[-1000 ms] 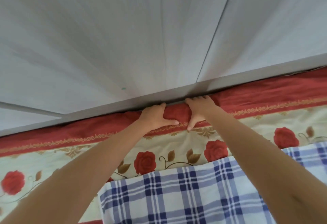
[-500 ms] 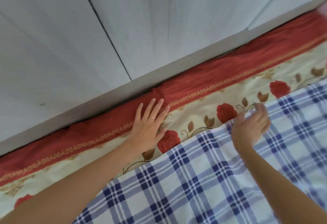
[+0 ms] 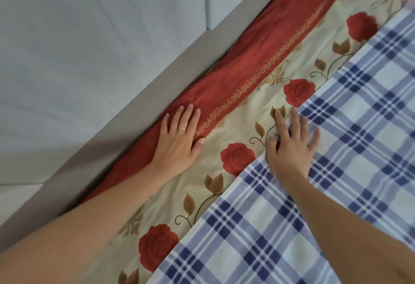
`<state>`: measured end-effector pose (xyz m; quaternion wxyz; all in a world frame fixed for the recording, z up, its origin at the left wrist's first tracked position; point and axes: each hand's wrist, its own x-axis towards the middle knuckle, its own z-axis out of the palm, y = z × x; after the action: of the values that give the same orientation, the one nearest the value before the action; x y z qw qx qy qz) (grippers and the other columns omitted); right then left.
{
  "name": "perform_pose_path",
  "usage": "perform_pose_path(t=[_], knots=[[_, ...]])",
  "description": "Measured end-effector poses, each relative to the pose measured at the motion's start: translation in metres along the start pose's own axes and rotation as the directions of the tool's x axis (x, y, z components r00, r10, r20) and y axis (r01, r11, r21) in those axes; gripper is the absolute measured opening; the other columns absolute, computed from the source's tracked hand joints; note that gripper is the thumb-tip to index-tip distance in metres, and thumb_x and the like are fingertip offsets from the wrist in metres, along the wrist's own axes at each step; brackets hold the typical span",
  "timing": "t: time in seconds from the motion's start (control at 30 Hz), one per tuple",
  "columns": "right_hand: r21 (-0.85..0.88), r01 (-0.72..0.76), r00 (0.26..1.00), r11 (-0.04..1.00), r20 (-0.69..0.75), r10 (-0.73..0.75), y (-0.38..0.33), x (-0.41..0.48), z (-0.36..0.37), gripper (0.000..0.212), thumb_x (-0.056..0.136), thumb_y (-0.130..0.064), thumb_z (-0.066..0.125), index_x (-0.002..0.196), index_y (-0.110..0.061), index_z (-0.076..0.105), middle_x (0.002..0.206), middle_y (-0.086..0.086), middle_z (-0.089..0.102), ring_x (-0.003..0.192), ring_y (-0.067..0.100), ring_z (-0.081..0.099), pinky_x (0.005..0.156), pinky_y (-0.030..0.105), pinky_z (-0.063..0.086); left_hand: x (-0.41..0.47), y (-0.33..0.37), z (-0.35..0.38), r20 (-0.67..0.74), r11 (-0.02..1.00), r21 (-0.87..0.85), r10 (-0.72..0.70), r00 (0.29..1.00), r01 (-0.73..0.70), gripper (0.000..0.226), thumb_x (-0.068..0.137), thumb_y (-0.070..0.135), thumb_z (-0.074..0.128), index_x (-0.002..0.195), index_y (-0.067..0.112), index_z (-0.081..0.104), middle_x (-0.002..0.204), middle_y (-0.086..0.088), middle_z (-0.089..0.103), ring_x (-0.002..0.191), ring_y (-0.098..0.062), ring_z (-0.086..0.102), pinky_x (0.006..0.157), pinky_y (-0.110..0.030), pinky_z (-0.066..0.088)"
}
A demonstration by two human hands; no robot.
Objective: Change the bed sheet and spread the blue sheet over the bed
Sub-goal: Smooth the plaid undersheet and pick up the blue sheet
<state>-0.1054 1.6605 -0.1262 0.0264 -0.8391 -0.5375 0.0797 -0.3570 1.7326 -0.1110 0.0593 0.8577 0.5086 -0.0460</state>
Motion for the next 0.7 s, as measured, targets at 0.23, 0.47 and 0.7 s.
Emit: perform_pose_path(t=[0.23, 0.47, 0.7], knots=[[0.008, 0.027, 0.999, 1.0, -0.027, -0.027, 0.005, 0.007, 0.005, 0.058, 0.091, -0.036, 0.031, 0.148, -0.029, 0.025, 0.159, 0.004, 0.015, 0.146, 0.023, 0.012, 0.117, 0.051, 0.004, 0.106, 0.033, -0.002, 0.002, 0.98, -0.121, -0.161, 0.987, 0.16, 0.079, 0.091, 0.054, 0.02, 0.148, -0.001, 0.017, 0.153, -0.018, 0.026, 0.139, -0.033, 0.025, 0.116, -0.039, 0.019], [0.015, 0.027, 1.0, 1.0, -0.009, -0.027, 0.005, 0.009, 0.004, 0.059, 0.09, -0.035, 0.033, 0.148, -0.028, 0.028, 0.158, 0.007, 0.018, 0.145, 0.025, 0.016, 0.116, 0.053, 0.009, 0.185, 0.056, -0.047, 0.19, 0.741, -0.537, -0.361, 0.913, 0.404, 0.065, 0.094, 0.059, 0.037, 0.123, 0.003, 0.053, 0.118, -0.009, 0.059, 0.109, -0.026, 0.056, 0.084, -0.029, 0.039], [0.023, 0.028, 1.0, 0.999, -0.004, -0.028, 0.007, 0.011, 0.002, 0.06, 0.088, -0.035, 0.03, 0.147, -0.025, 0.031, 0.157, 0.009, 0.02, 0.144, 0.027, 0.019, 0.116, 0.054, 0.01, 0.209, 0.05, -0.09, 0.715, 0.058, -0.677, -0.18, 0.675, 0.733, 0.046, 0.097, 0.056, 0.036, 0.09, 0.02, 0.063, 0.096, -0.002, 0.068, 0.079, -0.015, 0.063, 0.075, -0.028, 0.051]])
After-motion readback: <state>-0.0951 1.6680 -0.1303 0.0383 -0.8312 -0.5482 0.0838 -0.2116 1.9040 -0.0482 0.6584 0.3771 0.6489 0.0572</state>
